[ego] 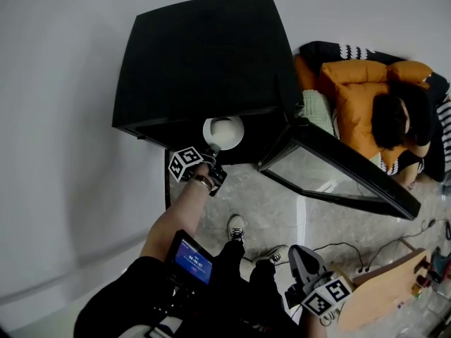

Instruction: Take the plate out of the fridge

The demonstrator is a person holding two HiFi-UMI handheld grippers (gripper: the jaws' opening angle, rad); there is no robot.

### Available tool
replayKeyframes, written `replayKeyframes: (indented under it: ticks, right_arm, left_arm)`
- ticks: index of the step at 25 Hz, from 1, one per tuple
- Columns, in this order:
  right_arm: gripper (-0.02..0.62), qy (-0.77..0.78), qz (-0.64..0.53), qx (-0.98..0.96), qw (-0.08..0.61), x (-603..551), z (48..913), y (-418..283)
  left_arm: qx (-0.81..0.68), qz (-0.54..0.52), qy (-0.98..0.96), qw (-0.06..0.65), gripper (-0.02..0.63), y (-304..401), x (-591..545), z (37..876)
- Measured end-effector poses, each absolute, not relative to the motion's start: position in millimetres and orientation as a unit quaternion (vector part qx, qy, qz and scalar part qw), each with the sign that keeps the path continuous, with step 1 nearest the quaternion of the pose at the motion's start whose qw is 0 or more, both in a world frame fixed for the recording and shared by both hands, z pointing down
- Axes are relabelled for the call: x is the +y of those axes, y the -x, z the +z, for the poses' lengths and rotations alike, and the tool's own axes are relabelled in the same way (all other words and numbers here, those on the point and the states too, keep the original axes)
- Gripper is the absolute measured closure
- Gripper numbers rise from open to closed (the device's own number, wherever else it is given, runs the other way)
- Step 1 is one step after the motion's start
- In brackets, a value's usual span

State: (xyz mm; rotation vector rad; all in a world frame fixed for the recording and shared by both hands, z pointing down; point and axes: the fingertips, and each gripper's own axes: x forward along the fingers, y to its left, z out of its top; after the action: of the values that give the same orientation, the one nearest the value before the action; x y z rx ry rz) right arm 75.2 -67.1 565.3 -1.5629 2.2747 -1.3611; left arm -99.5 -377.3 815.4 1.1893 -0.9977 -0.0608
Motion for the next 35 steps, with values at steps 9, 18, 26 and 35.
replayKeyframes:
  ticks: [9, 18, 26, 35]
  right_arm:
    - [0.598, 0.494, -0.442, 0.748, 0.029, -71.9, 566.1, -69.6]
    - [0.598, 0.499, -0.450, 0.740, 0.027, -65.2, 571.1, -69.6]
    - [0.598, 0.501, -0.455, 0.736, 0.022, -63.9, 575.8, -65.8]
    - [0.598, 0.488, -0.457, 0.744, 0.022, -70.2, 576.6, -55.1]
  left_arm:
    - [-0.448, -0.054, -0.531, 0.717, 0.571, 103.8, -365.5, 816.0]
    - [-0.418, -0.113, -0.544, 0.719, 0.568, 95.0, -372.8, 820.2]
    - [-0.408, -0.136, -0.540, 0.724, 0.568, 91.4, -383.3, 824.3]
    - [-0.401, -0.156, -0.537, 0.726, 0.583, 107.1, -358.1, 821.8]
